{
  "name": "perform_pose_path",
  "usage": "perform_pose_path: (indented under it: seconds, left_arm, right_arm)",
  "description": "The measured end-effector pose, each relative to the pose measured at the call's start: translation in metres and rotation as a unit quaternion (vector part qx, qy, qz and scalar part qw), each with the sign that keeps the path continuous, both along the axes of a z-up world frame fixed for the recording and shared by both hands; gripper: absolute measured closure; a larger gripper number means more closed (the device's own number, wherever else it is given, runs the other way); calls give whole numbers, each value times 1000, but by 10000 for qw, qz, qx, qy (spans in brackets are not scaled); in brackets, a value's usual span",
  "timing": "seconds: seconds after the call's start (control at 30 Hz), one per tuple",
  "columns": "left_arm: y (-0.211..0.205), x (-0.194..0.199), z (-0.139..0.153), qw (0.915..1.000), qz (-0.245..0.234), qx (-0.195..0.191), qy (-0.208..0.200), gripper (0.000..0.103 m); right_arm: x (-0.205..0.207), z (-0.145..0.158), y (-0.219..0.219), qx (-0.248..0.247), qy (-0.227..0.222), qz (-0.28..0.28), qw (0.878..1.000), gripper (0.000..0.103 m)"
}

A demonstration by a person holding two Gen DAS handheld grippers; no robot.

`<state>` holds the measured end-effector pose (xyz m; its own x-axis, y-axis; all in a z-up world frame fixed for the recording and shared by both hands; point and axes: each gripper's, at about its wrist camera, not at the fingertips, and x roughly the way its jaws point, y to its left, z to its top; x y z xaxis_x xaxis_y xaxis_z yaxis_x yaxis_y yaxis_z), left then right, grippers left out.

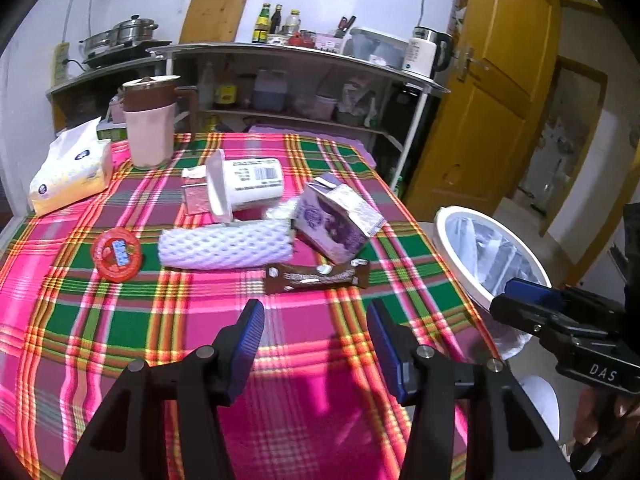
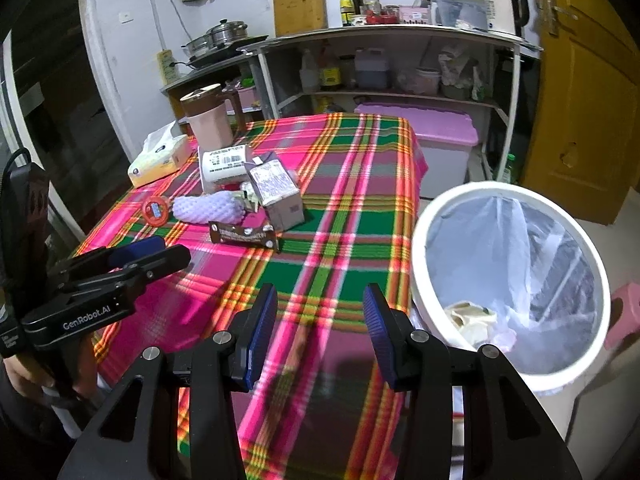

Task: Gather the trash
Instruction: 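Move both open tools back over the table, then grasp the red round lid with the left tool while the right tool grasps the purple carton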

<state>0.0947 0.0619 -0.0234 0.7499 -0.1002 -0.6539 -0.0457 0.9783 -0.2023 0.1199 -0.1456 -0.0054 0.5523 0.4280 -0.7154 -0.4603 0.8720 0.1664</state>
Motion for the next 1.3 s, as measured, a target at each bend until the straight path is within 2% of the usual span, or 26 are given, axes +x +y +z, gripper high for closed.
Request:
perform_pose_path:
  seconds: [0.17, 0.23, 0.3, 0.57, 0.67, 0.83, 1.3]
  left_arm:
    - [17, 10, -3, 9999, 112, -56, 38, 50]
    - [24, 11, -4, 9998, 179, -65, 31, 50]
    - [31, 12, -4, 9996, 256, -71, 15, 50]
    - [78, 12, -4, 9955, 939, 95, -8, 49]
    - [94, 13, -6, 9932, 1160, 136, -10, 44]
    - [113, 19, -13, 9897, 1418, 159, 69, 43]
    - [146, 54, -33, 9802, 1919, -224, 427, 43]
  right_arm:
    - [14, -3, 17, -40, -7, 173, 9998, 56]
    - [23, -4, 25, -58, -8, 232, 9997, 50]
    - [29, -4, 33, -77, -28, 292, 9995, 50]
    - [53, -9, 64, -290, -185, 556, 9979, 50]
    - [63, -11, 71, -360, -209, 588, 9974, 50]
    - [76, -15, 79, -462, -243, 602, 9968, 50]
    - [95, -23, 93, -611, -272, 630, 9958, 50]
